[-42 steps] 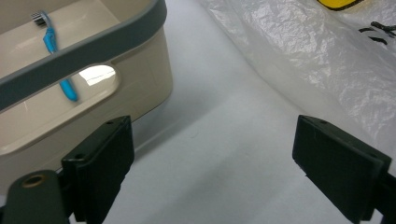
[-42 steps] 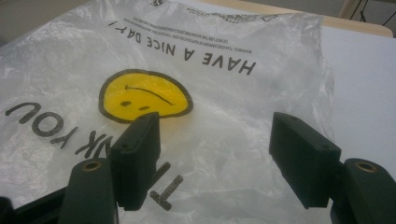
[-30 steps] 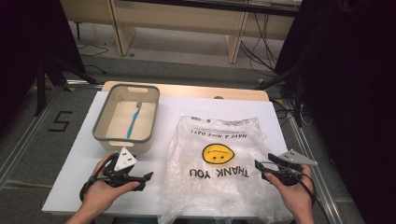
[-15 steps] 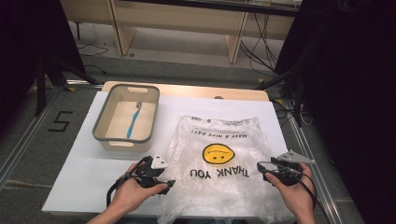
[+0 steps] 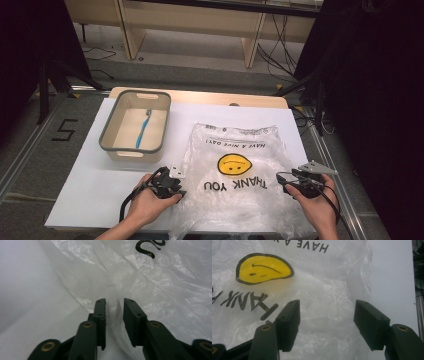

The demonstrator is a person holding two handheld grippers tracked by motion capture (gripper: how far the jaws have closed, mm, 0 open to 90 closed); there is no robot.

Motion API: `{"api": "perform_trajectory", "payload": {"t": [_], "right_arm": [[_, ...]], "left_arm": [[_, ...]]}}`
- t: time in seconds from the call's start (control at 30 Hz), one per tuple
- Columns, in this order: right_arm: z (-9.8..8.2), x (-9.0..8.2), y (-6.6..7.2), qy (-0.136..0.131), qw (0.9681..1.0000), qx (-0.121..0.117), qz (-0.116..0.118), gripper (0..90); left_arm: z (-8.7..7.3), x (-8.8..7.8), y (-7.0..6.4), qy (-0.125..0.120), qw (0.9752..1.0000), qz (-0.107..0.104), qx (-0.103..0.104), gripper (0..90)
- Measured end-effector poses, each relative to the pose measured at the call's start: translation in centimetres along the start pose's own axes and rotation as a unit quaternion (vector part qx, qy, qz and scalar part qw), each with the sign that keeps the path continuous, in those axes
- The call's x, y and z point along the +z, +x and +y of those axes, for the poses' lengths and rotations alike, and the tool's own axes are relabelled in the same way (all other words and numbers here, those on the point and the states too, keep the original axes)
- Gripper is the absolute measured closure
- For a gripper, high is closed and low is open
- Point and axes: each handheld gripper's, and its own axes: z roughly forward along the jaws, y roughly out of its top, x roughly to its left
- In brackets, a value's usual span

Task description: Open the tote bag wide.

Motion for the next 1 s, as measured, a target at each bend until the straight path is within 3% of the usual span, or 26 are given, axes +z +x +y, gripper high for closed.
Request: {"api": "perform_trajectory", "payload": {"t": [0.07,0.2,0.5,0.7,0.87,1.0], "right_arm": [[0.0,0.0,0.1,0.001,1.0,-0.002,0.0,38.9],[-0.1,0.1,0.0,0.004,1.0,-0.002,0.001,38.8],[0.2,0.2,0.4,-0.001,0.9999,-0.009,0.009,38.8],[0.4,0.2,0.9,-0.007,0.9996,-0.021,0.018,38.8],[0.8,0.2,1.5,-0.015,0.9991,-0.031,0.027,38.9],[1.1,0.3,2.7,-0.021,0.9972,-0.051,0.051,38.9]], "left_arm": [[0.2,-0.2,0.2,-0.004,1.0,0.0,-0.001,84.9],[0.7,-0.5,0.7,-0.015,0.9999,0.002,0.002,88.2],[2.2,-0.4,1.7,-0.026,0.999,0.031,0.021,88.8],[3.8,-0.3,2.5,-0.045,0.9975,0.053,0.015,89.0],[5.2,0.5,3.3,-0.049,0.9956,0.076,0.023,89.0],[6.0,1.2,3.8,-0.052,0.9945,0.087,0.027,88.8]]}}
